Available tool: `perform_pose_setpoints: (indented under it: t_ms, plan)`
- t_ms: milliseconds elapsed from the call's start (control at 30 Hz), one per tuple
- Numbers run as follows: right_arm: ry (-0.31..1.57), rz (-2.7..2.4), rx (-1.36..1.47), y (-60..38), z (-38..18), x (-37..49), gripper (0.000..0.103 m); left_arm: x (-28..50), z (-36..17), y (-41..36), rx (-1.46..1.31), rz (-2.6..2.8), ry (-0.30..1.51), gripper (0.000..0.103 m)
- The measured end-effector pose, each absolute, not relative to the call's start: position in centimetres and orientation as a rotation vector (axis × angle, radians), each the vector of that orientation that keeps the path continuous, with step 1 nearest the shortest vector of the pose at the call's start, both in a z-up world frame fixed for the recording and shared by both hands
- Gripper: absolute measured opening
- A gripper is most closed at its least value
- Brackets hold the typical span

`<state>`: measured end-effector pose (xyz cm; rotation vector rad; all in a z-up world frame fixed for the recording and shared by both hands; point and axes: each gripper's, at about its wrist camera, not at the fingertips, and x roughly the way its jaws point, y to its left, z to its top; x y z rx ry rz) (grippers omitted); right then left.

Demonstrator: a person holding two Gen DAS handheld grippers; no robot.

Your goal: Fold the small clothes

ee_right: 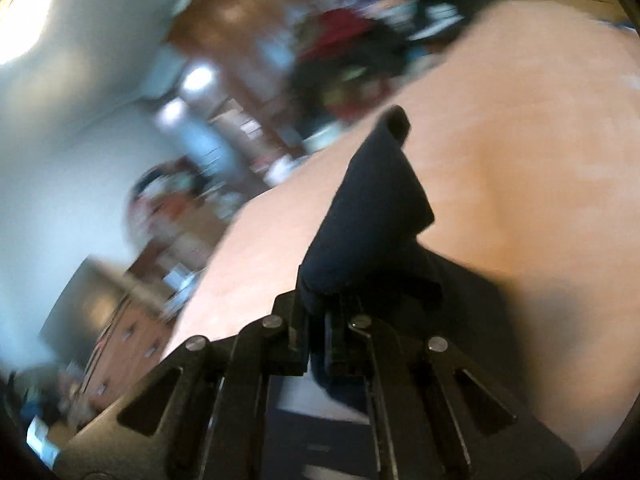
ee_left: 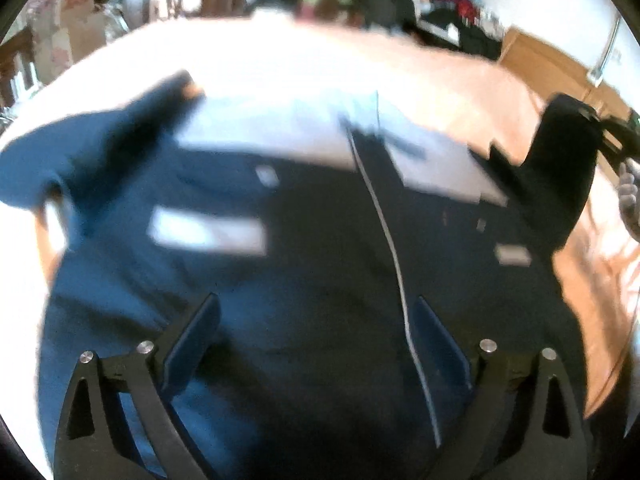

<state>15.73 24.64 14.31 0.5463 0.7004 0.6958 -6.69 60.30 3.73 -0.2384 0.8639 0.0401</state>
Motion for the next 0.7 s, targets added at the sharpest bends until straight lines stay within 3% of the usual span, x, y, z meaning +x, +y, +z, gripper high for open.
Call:
perform_pose_setpoints:
  t_ms: [167,267,300,367,500,600,700]
  plan:
    - [0.810,0.843,0.460,43.8,11.7,13.2,0.013,-8.3,9.0,64.5,-0.283,0.083,0.744,0.098]
    - [0.926,0.858,0.389,50.1,8.4,10.6,0.042,-9.5,10.2,66.7,-0.273,0.112,0.720,0.098]
    - [0.941,0.865,0.391,50.6,8.0,9.3,0.043,-9.8,10.2,67.1,-0.275,0.116,0.720,0.098]
    - [0.944,0.894,0.405,50.1,8.2,7.4,0.044,-10.4,9.6,68.5,-0.293,0.127,0.734,0.099]
    - [0.860,0.821,0.316,42.9,8.4,4.7,0.057,-11.2,7.6,69.7,-0.326,0.126,0.777,0.099]
    - [0.875,0.669,0.288,36.7,6.4,5.5,0.055,-11.1,6.0,69.1,-0.326,0.100,0.812,0.099]
    - [1.004,0.502,0.277,30.7,1.6,7.0,0.049,-10.9,4.8,69.0,-0.350,0.077,0.835,0.099]
